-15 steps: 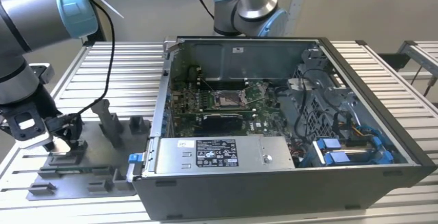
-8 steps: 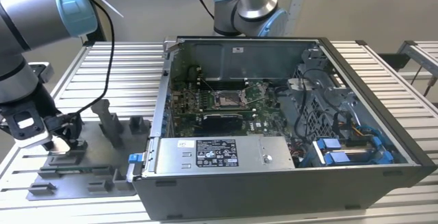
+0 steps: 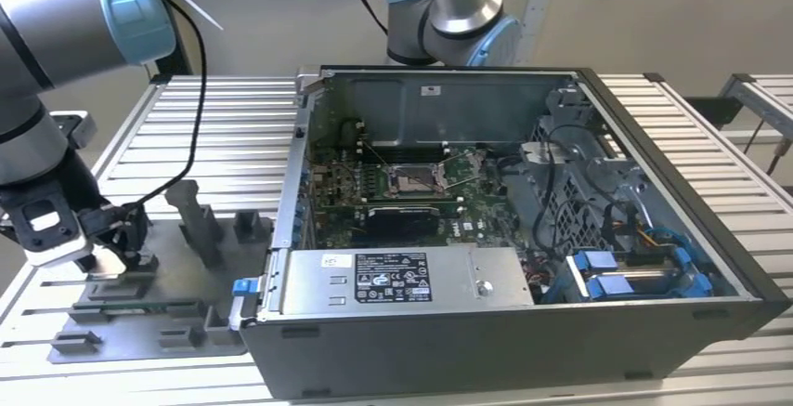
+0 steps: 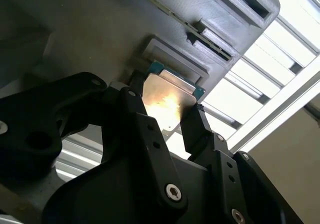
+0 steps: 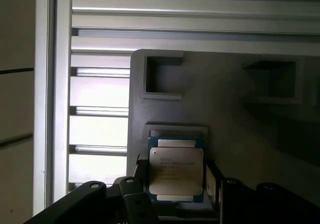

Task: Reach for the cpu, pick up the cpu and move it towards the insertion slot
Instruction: 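Pick up the cpu and move it towards the insertion slot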

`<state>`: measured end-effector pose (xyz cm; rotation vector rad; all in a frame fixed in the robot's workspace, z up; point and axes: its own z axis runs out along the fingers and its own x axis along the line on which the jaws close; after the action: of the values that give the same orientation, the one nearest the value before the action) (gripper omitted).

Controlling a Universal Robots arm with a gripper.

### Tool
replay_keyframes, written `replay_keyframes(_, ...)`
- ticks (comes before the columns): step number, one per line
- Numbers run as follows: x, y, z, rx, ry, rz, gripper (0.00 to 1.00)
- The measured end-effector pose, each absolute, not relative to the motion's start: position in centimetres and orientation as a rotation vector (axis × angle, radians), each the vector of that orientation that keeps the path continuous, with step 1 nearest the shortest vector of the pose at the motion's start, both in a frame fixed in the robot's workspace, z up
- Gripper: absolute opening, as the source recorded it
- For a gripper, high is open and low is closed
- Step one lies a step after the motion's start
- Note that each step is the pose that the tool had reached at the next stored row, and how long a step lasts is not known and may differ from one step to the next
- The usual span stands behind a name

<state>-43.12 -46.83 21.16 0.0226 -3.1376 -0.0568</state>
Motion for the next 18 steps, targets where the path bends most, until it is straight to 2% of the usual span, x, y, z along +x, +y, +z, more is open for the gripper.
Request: replay_keyframes(18, -43.13, -46.83, 21.65, 0.022, -3.137, -0.053, 0.00)
